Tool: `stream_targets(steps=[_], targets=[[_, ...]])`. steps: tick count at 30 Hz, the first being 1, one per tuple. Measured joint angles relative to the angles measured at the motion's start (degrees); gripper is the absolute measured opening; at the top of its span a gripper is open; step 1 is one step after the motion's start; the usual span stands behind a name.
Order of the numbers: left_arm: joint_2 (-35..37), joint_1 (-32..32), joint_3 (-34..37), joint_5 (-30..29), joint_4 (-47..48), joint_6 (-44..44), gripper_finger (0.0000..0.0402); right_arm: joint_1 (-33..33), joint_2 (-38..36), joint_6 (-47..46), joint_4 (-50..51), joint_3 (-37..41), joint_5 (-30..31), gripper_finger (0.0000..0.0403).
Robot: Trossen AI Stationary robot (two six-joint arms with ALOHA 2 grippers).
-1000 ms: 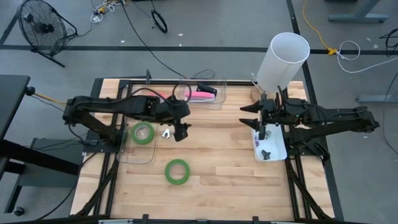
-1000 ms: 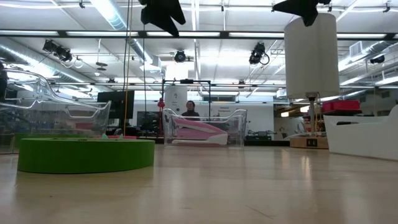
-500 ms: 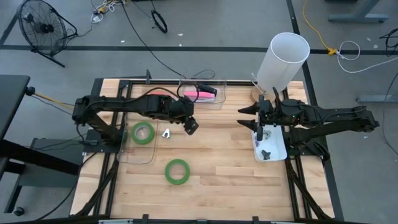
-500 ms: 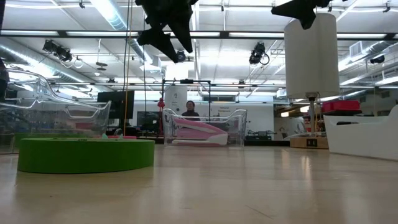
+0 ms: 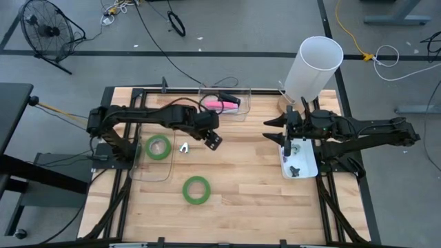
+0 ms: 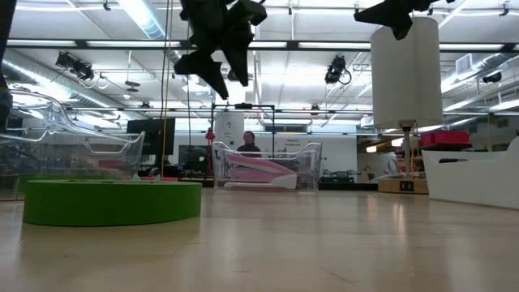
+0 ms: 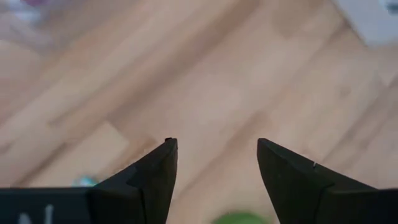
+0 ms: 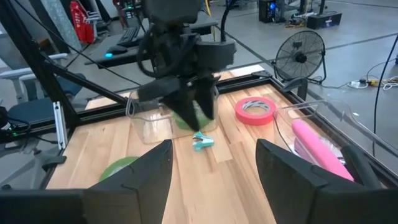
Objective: Pick and place Stapler, Stapler remover, tape
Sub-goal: Put the green tape into the bottom transparent bin
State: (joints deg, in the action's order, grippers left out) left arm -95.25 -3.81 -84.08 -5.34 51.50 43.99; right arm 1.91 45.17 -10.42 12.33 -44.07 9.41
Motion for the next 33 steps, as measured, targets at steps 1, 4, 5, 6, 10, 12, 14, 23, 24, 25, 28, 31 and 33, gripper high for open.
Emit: stream_targets(steps=[1, 4, 5, 6, 10, 12, 14, 23, 24, 25, 28, 31, 33], targets=[[-0.4, 0.4, 0.0, 0.8, 0.6, -0.1, 0.0224, 0.0, 0.0, 0.0, 0.1, 0.0, 0.0, 0.0228], [-1.8, 2.3, 0.1, 2.3, 0.6, -4.0, 0.0222, 0.0, 0.0, 0.0, 0.7, 0.0, 0.0, 0.0228], [-2.2, 3.0, 0.1, 3.2, 1.2, -6.7, 0.0222, 0.0, 0.0, 0.0, 0.8, 0.0, 0.0, 0.0228], [-2.5, 3.9, 0.1, 4.2, 1.4, -9.4, 0.0222, 0.0, 0.0, 0.0, 0.7, 0.0, 0.0, 0.0228], [-3.3, 7.8, 0.1, 6.1, 1.8, -16.3, 0.0222, 0.0, 0.0, 0.0, 1.0, 0.0, 0.0, 0.0228], [-3.7, 9.6, 0.0, 5.3, 1.4, -18.7, 0.0222, 0.0, 0.0, 0.0, 1.2, 0.0, 0.0, 0.0228], [-4.1, 11.3, 0.1, 4.6, 2.3, -21.6, 0.0222, 0.0, 0.0, 0.0, 1.2, 0.0, 0.0, 0.0228], [-7.8, 17.2, 0.1, 4.4, 2.3, -31.7, 0.0249, 0.0, 0.0, 0.0, 1.6, 0.0, -1.5, 0.0228], [-8.5, 17.6, 0.1, 4.9, 2.4, -32.5, 0.0256, 0.0, 0.0, -0.1, 1.7, 0.0, -1.5, 0.0228], [-9.1, 17.9, 0.1, 5.6, 2.3, -32.8, 0.0262, 0.1, 0.0, -0.3, 1.7, 0.0, -1.5, 0.0228], [-11.3, 18.6, 0.1, 7.9, 2.1, -33.3, 0.0280, 0.0, 0.0, -0.7, 1.9, 0.0, -1.5, 0.0228], [-13.4, 19.2, 0.1, 8.4, 2.4, -34.6, 0.0292, 0.0, 0.0, -0.9, 1.9, 0.0, -1.5, 0.0228], [-14.4, 19.6, 0.1, 8.3, 2.4, -35.7, 0.0295, 0.0, 0.0, -0.9, 1.9, 0.0, -1.5, 0.0228]])
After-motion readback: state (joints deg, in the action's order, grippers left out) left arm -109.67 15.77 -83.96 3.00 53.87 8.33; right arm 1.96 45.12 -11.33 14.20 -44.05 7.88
